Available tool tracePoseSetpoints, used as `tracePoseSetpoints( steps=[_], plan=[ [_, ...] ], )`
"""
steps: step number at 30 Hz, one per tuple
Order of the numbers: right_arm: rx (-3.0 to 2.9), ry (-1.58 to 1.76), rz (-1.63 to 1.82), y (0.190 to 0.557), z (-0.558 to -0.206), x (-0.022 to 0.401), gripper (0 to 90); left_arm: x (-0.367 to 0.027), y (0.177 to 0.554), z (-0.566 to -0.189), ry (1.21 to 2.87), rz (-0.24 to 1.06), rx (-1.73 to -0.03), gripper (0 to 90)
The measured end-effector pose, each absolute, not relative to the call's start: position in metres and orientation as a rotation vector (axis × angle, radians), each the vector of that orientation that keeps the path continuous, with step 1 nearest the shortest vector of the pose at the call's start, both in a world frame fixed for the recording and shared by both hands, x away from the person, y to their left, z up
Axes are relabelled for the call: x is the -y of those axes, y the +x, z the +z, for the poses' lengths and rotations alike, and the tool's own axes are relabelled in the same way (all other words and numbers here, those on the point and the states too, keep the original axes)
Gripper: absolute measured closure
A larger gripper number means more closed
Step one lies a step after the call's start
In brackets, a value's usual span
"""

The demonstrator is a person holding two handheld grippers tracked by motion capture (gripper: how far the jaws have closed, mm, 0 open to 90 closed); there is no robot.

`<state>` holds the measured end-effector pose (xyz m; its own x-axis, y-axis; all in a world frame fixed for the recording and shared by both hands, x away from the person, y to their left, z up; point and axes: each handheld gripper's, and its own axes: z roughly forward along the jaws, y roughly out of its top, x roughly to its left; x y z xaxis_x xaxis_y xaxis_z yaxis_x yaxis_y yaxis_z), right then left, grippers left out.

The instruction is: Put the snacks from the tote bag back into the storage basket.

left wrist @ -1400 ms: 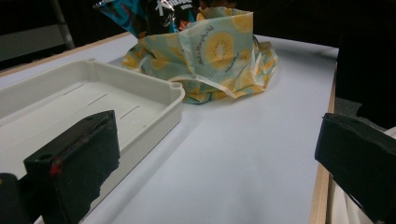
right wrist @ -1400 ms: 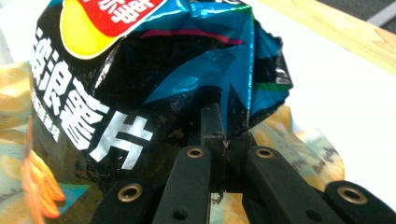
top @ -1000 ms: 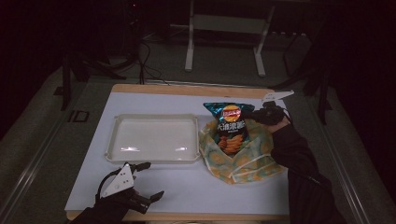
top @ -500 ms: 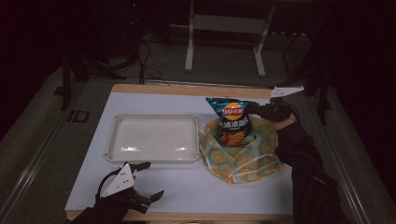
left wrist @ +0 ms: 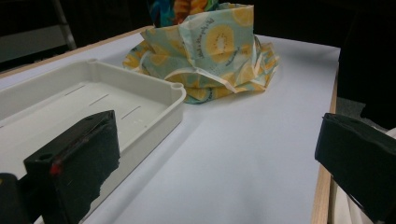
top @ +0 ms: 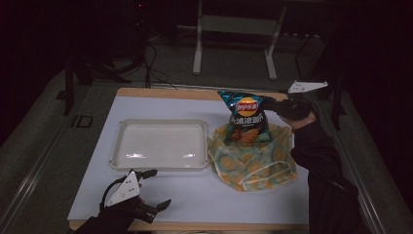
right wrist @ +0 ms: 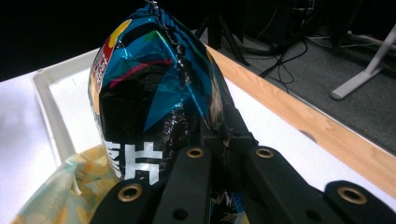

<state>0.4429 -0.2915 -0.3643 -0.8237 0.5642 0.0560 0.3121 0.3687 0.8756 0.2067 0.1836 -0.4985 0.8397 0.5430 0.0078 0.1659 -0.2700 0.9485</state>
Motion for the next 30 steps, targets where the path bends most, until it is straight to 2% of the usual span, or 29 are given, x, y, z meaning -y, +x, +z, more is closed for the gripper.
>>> tracePoseSetpoints(
  steps=[16,30],
  plan=[
    [-2.317,0.761,1.483,0.434,-0.316,0.278,90.0,-0.184,0.207,-0.498,1.836,0.399,-0.539,0.4],
    [-2.335,0.697,1.492,0.429,-0.308,0.241,90.0,-0.184,0.206,-0.498,1.832,0.399,-0.538,0.4]
  ],
)
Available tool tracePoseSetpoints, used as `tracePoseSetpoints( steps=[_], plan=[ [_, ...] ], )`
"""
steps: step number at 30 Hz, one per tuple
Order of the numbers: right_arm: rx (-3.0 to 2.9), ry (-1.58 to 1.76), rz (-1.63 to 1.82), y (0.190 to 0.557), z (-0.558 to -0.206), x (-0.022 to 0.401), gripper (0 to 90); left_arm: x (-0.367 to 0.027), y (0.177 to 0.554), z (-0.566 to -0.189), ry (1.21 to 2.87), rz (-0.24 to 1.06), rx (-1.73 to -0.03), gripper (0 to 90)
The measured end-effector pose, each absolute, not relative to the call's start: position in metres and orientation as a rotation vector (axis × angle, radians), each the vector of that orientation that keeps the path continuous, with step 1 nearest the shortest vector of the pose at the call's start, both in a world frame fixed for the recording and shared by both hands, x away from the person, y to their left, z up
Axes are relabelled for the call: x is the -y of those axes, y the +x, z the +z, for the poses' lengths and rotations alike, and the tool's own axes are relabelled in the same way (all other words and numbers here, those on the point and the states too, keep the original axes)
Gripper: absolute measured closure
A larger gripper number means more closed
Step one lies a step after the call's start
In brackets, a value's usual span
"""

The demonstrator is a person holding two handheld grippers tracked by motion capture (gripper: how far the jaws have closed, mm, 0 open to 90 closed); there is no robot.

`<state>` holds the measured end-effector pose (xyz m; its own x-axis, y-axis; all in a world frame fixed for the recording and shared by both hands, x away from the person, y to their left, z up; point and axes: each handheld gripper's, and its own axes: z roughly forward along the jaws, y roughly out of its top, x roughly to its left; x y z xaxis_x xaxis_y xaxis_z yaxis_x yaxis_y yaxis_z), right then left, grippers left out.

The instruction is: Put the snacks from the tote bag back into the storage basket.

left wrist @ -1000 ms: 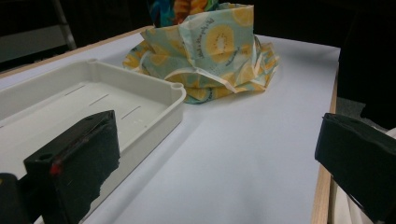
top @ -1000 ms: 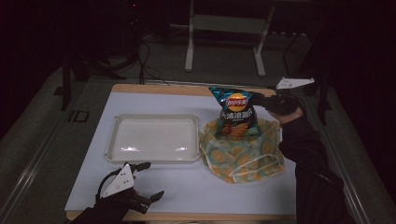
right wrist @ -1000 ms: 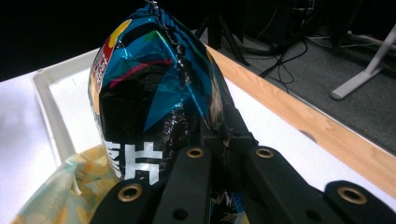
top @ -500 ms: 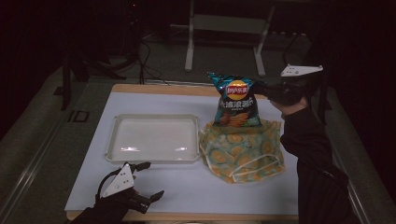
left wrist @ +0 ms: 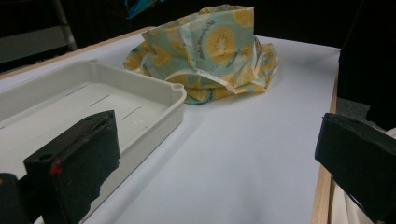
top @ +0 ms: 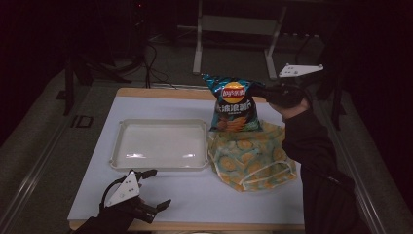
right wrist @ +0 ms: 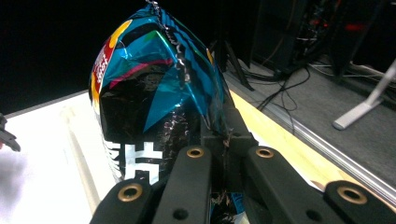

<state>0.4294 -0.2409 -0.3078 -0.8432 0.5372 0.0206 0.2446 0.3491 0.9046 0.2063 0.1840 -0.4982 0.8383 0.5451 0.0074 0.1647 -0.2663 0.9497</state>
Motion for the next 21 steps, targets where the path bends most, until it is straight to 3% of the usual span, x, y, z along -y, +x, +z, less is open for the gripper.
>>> tracePoseSetpoints(
  steps=[21],
  plan=[
    [-2.349,0.671,1.565,0.422,-0.319,0.166,90.0,-0.184,0.205,-0.498,1.830,0.411,-0.537,0.4]
  ],
)
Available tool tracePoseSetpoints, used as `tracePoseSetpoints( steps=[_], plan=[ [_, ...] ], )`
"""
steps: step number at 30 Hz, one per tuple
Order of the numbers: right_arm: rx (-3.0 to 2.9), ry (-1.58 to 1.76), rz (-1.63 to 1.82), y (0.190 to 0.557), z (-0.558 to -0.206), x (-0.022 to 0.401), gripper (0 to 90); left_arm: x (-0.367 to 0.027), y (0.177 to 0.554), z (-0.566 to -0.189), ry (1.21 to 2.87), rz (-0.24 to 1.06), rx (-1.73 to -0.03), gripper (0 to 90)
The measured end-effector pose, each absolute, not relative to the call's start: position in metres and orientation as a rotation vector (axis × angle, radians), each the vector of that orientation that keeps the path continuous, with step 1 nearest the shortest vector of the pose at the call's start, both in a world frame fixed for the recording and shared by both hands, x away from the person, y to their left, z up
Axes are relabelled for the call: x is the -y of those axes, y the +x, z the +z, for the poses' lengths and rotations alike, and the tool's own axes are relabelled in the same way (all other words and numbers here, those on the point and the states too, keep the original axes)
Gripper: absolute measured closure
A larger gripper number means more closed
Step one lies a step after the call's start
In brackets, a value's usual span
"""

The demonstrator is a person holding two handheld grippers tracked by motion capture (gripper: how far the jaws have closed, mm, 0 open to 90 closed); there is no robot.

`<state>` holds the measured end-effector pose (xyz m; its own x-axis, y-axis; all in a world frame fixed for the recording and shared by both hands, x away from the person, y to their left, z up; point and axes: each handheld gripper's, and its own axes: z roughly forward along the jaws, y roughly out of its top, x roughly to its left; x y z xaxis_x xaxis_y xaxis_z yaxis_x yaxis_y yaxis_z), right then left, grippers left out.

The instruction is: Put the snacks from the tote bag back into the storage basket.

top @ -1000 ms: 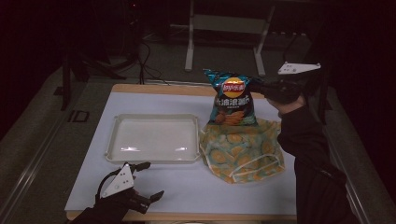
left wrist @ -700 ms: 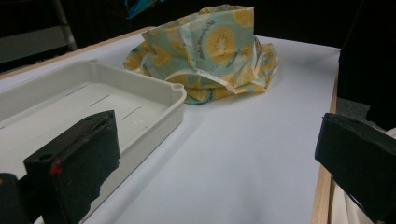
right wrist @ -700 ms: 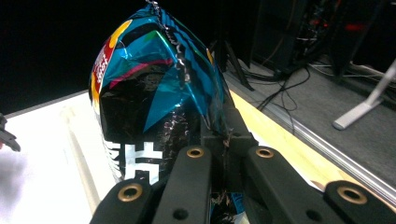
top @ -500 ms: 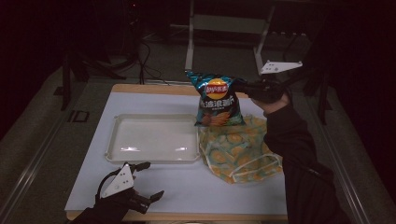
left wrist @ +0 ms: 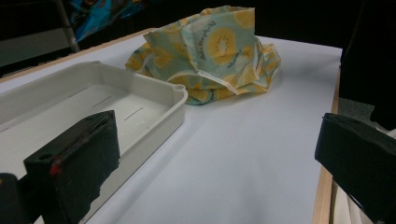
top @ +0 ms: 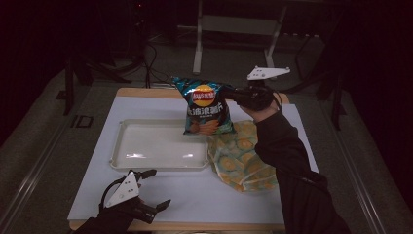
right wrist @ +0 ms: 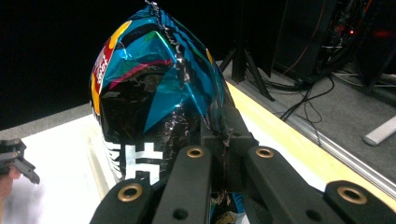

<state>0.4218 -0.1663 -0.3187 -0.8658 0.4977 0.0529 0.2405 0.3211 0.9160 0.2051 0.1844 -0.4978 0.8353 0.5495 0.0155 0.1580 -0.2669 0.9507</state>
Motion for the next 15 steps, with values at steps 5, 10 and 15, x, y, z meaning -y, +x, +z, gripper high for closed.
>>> tracePoseSetpoints(
  steps=[5,10,15],
  plan=[
    [-2.369,0.661,1.566,0.420,-0.326,0.148,90.0,-0.184,0.205,-0.498,1.831,0.410,-0.536,0.4],
    [-2.377,0.649,1.595,0.416,-0.329,0.133,90.0,-0.184,0.205,-0.498,1.830,0.412,-0.536,0.4],
    [-2.373,0.643,1.619,0.413,-0.333,0.118,90.0,-0.185,0.205,-0.498,1.833,0.417,-0.539,0.4]
  ],
)
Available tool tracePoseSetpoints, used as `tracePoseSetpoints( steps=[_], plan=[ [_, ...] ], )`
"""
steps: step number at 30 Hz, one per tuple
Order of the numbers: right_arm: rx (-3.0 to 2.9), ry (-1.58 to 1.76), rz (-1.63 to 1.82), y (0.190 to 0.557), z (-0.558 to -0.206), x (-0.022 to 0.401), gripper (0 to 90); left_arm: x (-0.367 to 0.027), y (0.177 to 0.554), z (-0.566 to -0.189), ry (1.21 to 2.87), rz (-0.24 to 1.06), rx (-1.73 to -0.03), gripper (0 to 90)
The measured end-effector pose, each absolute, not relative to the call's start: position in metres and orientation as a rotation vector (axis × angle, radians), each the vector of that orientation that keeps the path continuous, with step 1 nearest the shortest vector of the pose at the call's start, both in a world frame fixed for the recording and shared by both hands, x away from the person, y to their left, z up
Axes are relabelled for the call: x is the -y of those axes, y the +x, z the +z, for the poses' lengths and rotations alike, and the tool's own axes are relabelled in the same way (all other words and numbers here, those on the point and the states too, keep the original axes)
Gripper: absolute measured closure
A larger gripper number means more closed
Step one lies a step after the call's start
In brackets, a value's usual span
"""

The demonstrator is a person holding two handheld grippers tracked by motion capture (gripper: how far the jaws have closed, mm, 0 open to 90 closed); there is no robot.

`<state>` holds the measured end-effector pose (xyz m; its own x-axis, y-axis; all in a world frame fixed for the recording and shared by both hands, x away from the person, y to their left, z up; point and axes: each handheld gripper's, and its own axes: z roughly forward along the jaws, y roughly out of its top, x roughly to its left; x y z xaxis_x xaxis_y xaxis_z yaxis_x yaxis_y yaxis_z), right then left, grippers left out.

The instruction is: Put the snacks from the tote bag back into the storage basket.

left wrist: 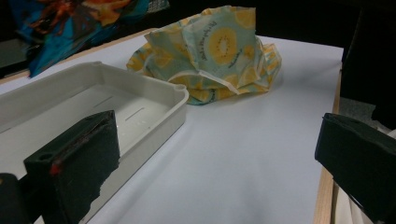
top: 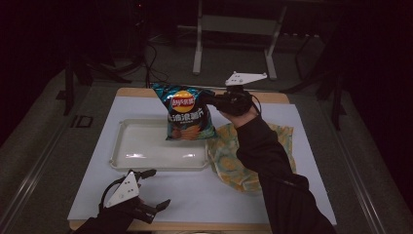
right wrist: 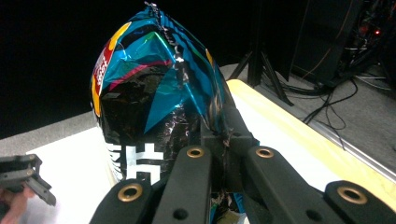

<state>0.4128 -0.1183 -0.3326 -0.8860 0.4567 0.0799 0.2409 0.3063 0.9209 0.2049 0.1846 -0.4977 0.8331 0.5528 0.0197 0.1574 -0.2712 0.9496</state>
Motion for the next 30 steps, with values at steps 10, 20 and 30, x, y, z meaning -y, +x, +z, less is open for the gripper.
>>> tracePoseSetpoints(
  steps=[10,20,30],
  plan=[
    [-2.352,0.673,1.706,0.403,-0.353,0.085,90.0,-0.185,0.205,-0.498,1.832,0.418,-0.532,0.4],
    [-2.406,0.742,1.699,0.402,-0.395,0.059,90.0,-0.185,0.205,-0.498,1.839,0.417,-0.525,0.4],
    [-2.453,0.820,1.705,0.405,-0.432,0.048,90.0,-0.184,0.204,-0.498,1.841,0.411,-0.521,0.4]
  ],
)
